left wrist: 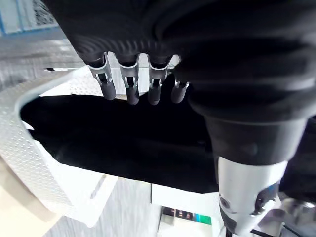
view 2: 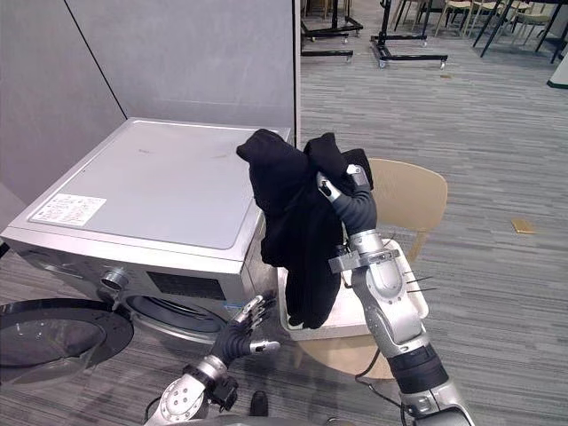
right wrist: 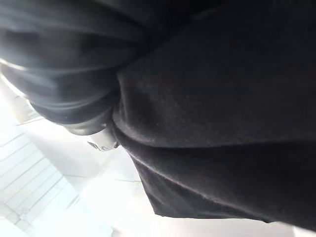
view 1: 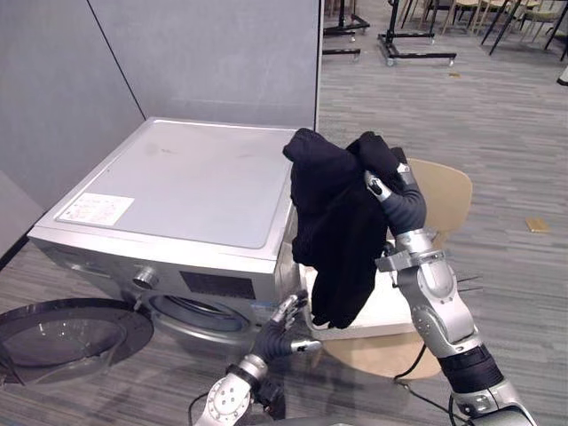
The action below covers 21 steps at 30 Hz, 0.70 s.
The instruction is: Pick up the laundry basket with both hands and put the clothes into the washing machine.
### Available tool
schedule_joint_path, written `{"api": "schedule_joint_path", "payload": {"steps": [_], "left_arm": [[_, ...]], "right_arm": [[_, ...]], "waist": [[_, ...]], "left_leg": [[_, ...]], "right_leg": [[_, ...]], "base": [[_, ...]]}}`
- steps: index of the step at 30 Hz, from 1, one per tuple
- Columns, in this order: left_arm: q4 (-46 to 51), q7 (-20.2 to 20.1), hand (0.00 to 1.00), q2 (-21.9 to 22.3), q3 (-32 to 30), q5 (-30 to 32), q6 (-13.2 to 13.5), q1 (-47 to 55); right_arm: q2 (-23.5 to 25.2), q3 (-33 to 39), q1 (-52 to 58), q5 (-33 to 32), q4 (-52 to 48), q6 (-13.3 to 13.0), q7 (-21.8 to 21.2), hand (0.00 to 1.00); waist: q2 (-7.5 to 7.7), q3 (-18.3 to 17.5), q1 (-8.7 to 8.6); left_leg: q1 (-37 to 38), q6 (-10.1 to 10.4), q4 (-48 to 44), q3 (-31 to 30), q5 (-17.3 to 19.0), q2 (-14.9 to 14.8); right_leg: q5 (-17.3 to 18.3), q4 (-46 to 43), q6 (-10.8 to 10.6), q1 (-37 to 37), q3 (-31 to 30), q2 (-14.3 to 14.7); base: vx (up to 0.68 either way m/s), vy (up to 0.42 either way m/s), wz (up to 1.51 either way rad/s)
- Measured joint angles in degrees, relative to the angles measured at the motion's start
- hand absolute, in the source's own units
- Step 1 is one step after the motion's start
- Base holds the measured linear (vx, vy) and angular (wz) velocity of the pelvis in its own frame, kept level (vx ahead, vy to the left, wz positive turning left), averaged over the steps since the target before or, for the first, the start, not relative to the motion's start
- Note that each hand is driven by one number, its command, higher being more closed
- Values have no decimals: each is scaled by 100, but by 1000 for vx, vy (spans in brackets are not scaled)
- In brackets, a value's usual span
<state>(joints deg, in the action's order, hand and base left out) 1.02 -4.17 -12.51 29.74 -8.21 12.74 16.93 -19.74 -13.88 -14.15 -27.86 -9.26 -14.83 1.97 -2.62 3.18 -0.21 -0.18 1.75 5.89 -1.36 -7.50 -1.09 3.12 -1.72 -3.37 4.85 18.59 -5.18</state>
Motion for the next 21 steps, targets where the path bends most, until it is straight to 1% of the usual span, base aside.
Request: {"api": "schedule_joint_path", "payload": {"steps": [1, 3, 7, 9, 11, 12, 14, 15, 20, 21], "left_arm": [[74, 104, 0, 10, 25, 54, 23, -75], [183, 454, 0, 124, 122, 380, 146, -338], [192, 751, 0, 245, 190, 732, 162, -523], [192, 929, 0, 360, 221, 976, 161, -590], [192, 1199, 0, 484, 230, 1355, 159, -741], [192, 1248, 0, 513, 227, 1411, 156, -777], [192, 1488, 0, 597, 231, 1715, 138, -947], [192, 1553, 0, 614, 229, 1786, 123, -982], [136, 1856, 0, 810, 236, 2032, -32, -1365], [110, 1908, 100, 827, 241, 2037, -63, -1466]], "right_arm": [[4, -41, -49, -93, -5, -1, -10, 100], [43, -85, -125, -315, -73, -16, -57, 100], [144, -298, -182, -551, -293, -44, -97, 100], [206, -432, -187, -657, -500, -96, -110, 100], [360, -515, -188, -850, -685, -183, -134, 100], [397, -535, -188, -885, -716, -200, -140, 100], [577, -607, -188, -1122, -834, -259, -224, 100], [598, -643, -188, -1213, -846, -269, -232, 100], [1033, -1015, -176, -1695, -976, -270, -243, 100], [1107, -1102, -175, -1760, -982, -270, -263, 100]], "waist": [[1, -3, 8], [1, -16, 34], [25, -109, 91], [41, -158, 90], [75, -191, 91], [84, -201, 90], [109, -217, 89], [112, -223, 88], [123, -229, 81], [127, -232, 72]], "left_leg": [[1, 0, 0, 6, 0, -4], [6, 0, 0, 19, 0, -11], [37, 0, 1, 86, 0, -23], [40, 0, 2, 130, 0, -29], [47, 0, 3, 153, 0, -43], [51, 0, 3, 157, 0, -47], [75, 0, 5, 175, 1, -62], [80, 0, 5, 180, 1, -65], [90, 28, 8, 255, 22, -103], [90, 29, 8, 272, 23, -109]], "right_leg": [[0, 0, 1, -2, -9, 5], [-4, 3, 6, -4, -24, 11], [-26, 41, 16, -4, -127, 22], [-40, 69, 23, -1, -149, 27], [-47, 81, 29, -1, -172, 41], [-47, 81, 30, 0, -175, 44], [-49, 79, 33, 5, -209, 55], [-49, 80, 32, 4, -218, 58], [-62, 150, 10, -8, -303, 96], [-71, 171, 5, -12, -307, 102]], "base": [[0, 0, 0], [1, -11, -4], [11, -8, -12], [16, -11, -11], [1, -15, -5], [-7, -19, -5], [-13, -15, -7], [-20, -14, -9], [-24, -12, -8], [-27, -13, -4]]}}
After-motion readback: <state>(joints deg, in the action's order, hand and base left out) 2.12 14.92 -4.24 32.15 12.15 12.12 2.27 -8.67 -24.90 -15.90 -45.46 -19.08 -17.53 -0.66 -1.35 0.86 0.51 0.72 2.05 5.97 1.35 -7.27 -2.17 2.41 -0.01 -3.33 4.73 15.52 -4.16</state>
